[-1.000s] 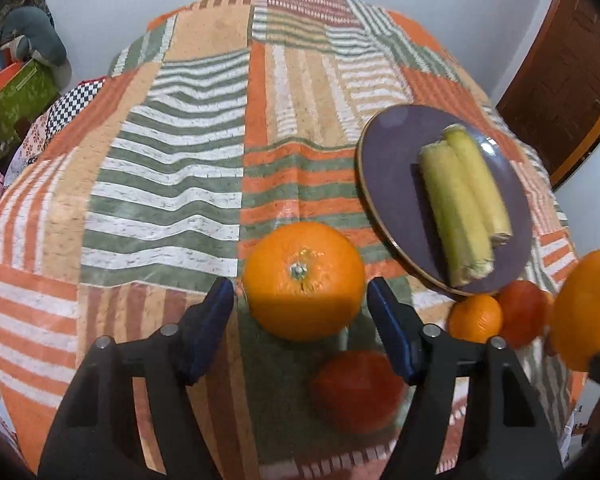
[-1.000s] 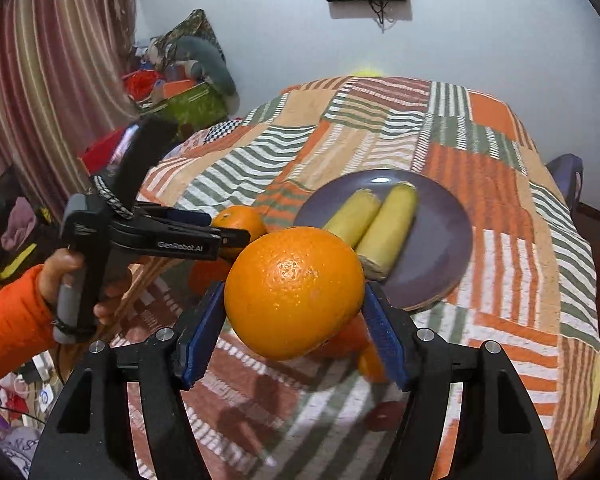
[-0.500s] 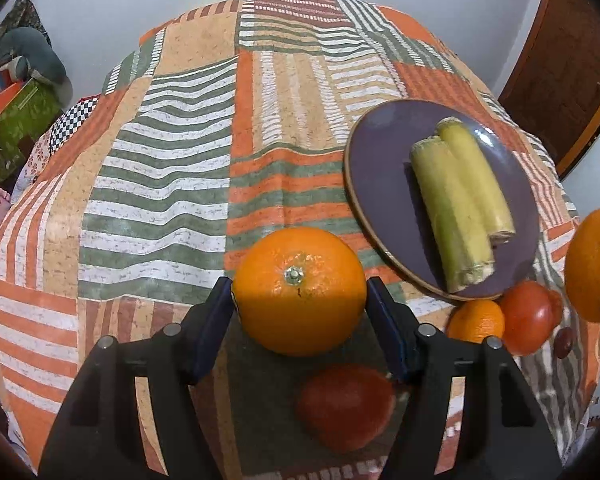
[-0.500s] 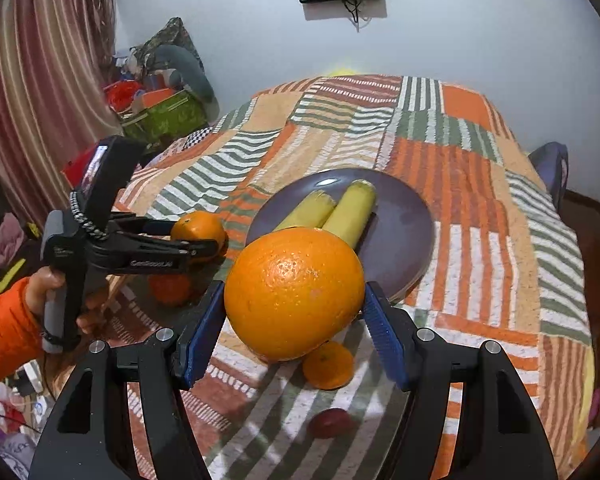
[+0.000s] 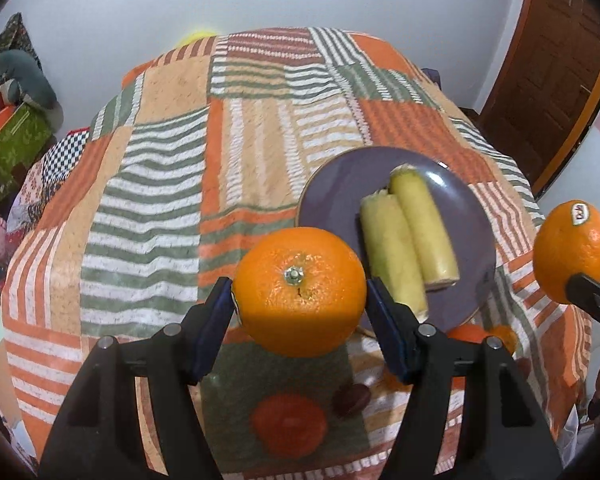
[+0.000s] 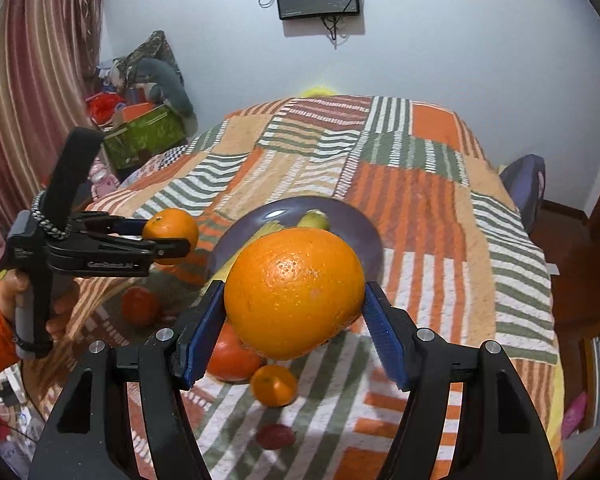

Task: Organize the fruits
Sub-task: 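Carry the Dole orange over the plate with the right tool while the left tool carries its orange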

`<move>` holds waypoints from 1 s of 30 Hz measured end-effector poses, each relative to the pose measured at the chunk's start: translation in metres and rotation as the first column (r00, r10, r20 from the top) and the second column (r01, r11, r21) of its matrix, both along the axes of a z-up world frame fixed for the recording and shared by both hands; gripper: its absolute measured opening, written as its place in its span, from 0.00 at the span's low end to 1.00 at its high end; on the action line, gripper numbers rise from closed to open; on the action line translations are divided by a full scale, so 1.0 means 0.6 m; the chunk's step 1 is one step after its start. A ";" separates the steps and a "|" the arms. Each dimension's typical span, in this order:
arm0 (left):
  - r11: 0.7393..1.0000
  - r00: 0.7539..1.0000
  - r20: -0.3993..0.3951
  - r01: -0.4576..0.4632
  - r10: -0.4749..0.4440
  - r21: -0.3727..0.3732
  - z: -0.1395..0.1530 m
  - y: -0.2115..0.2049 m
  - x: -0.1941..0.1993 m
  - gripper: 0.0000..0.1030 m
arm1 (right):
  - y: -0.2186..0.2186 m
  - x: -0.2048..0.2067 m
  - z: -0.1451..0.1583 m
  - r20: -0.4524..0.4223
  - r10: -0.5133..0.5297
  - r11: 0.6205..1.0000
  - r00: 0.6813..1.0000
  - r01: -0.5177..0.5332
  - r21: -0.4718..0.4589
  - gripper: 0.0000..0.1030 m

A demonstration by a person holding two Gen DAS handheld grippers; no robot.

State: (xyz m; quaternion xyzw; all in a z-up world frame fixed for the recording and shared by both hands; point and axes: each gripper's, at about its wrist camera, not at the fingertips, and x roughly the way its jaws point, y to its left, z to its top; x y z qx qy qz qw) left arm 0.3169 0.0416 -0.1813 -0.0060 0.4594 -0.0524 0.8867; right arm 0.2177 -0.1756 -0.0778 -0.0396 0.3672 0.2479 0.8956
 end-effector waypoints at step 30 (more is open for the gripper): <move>0.998 0.997 -0.037 0.066 -0.066 -0.009 -0.041 -0.040 0.108 0.64 | 0.007 0.164 -0.080 -0.078 -0.083 0.997 0.993 0.083 -0.006 0.63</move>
